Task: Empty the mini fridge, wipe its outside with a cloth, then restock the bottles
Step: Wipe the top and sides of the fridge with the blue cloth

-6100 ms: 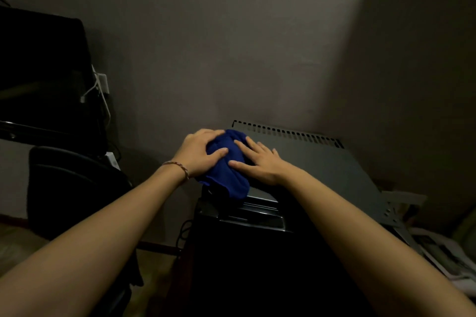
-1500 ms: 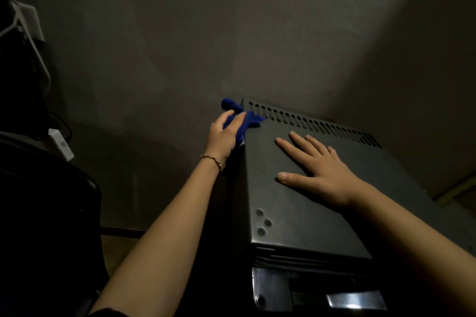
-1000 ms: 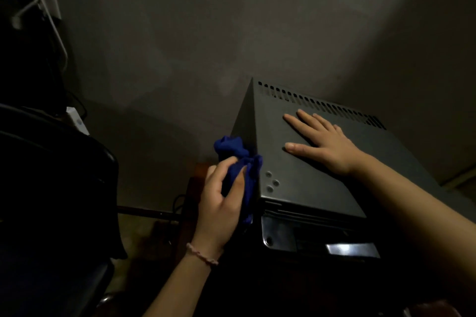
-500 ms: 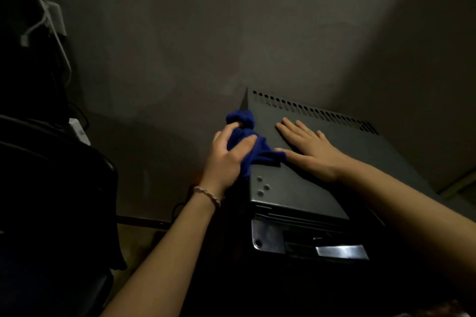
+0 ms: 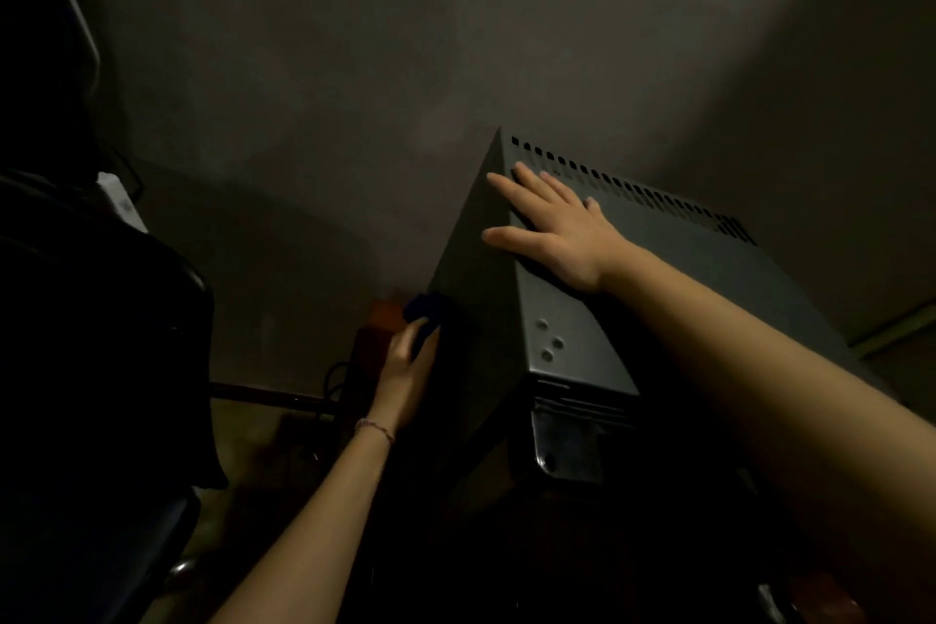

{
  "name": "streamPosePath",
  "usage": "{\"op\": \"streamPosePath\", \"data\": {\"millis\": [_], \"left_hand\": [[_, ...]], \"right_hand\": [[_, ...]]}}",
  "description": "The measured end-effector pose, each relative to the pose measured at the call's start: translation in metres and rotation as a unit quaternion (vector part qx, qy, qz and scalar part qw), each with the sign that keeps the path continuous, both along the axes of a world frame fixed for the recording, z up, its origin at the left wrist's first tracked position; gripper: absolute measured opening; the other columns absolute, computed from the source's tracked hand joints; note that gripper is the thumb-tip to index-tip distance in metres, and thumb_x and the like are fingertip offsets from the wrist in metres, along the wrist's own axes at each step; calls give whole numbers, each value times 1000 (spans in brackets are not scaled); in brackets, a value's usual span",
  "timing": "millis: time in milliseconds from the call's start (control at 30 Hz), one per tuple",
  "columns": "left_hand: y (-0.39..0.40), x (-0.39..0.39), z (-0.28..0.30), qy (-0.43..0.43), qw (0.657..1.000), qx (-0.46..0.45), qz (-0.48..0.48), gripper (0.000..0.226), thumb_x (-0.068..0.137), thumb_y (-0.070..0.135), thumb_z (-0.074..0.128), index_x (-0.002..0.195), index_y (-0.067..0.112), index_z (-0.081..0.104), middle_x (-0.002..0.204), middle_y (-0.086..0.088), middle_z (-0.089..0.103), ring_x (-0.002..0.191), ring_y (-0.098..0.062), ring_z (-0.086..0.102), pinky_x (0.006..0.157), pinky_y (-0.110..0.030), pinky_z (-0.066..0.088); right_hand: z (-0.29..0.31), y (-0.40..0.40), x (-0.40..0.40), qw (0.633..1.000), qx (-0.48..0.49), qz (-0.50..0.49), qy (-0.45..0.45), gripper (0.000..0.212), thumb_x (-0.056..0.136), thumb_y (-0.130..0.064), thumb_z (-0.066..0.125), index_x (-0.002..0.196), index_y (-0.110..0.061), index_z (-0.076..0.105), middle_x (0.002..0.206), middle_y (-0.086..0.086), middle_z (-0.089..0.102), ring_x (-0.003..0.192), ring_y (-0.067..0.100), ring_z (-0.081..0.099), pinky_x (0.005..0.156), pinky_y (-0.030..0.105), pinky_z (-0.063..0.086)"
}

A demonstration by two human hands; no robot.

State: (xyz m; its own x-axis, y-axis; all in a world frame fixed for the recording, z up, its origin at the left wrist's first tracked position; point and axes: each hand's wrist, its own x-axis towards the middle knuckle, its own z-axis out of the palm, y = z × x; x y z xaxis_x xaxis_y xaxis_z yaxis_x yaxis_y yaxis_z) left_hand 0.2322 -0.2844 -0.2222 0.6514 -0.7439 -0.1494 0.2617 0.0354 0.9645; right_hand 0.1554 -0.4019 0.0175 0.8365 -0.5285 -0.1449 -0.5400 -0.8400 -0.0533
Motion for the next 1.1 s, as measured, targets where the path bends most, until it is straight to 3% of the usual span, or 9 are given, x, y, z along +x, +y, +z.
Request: {"op": "streamPosePath", "data": {"millis": [100, 200, 467, 567, 667, 733, 833, 933, 1100], "left_hand": [[44, -36, 23, -15, 999, -34, 20, 22, 97, 31, 51, 119, 30, 54, 128, 2, 51, 122, -10, 50, 78, 3, 35], [81, -67, 65, -52, 994, -88, 48, 25, 88, 56, 59, 110, 45, 51, 116, 22, 50, 114, 13, 50, 85, 1, 34], [91, -74, 143, -198, 960, -188, 56, 41, 90, 57, 53, 124, 35, 59, 122, 13, 56, 116, -12, 57, 97, -28, 46], [70, -54, 137, -191, 960, -199, 46, 40, 89, 53, 55, 123, 34, 61, 122, 8, 58, 115, -11, 57, 98, -28, 45], [29, -26, 115, -148, 970, -189, 47, 28, 85, 59, 54, 110, 50, 62, 116, 6, 60, 112, -7, 58, 102, -36, 44], [-2, 1, 95, -131, 982, -131, 31, 45, 79, 76, 49, 116, 53, 60, 124, -1, 56, 117, -11, 55, 106, -44, 42], [-42, 37, 76, -103, 992, -60, -33, 94, 68, 91, 44, 141, 32, 49, 153, -11, 34, 139, -27, 39, 113, -54, 33], [-71, 59, 70, -68, 995, -45, -57, 96, 71, 84, 45, 148, 27, 40, 157, -9, 26, 139, -29, 38, 113, -53, 33], [-94, 75, 32, -4, 998, -16, -62, 58, 101, 48, 46, 152, 25, 34, 160, -4, 23, 142, -28, 35, 116, -47, 31]], "right_hand": [[0, 1, 0, 1000, -2, -2, 0, 73, 91, -73, 35, 155, -51, 5, 167, -10, -7, 154, 18, -8, 118, 63, -2], [1, 2, 0, 1000, 1, -6, -2, 73, 92, -72, 35, 155, -52, 5, 167, -10, -7, 154, 18, -8, 119, 62, -3], [4, 8, 0, 1000, 1, -4, 8, 75, 91, -74, 25, 156, -46, 3, 167, -7, -8, 154, 18, -8, 120, 61, -3], [4, 8, -1, 1000, 12, -4, 5, 73, 90, -73, 20, 156, -46, 3, 167, -9, -8, 154, 16, -9, 121, 58, -5], [2, 7, -2, 1000, 6, -2, -8, 63, 99, -65, 24, 156, -47, 4, 167, -11, -8, 153, 13, -9, 121, 57, -5], [2, 6, -2, 1000, 7, -1, -5, 67, 96, -71, 26, 156, -48, 3, 167, -13, -8, 153, 13, -9, 121, 56, -5], [3, 5, 0, 1000, 11, 2, -2, 77, 85, -79, 23, 154, -52, 3, 166, -15, -9, 153, 12, -10, 120, 56, -5], [3, 4, 0, 1000, 12, 3, -3, 80, 81, -79, 22, 153, -54, 2, 166, -15, -9, 153, 12, -10, 120, 55, -4], [5, 5, 0, 1000, 12, 0, 3, 81, 80, -77, 24, 154, -52, 2, 166, -14, -10, 153, 13, -10, 121, 56, -3]]}}
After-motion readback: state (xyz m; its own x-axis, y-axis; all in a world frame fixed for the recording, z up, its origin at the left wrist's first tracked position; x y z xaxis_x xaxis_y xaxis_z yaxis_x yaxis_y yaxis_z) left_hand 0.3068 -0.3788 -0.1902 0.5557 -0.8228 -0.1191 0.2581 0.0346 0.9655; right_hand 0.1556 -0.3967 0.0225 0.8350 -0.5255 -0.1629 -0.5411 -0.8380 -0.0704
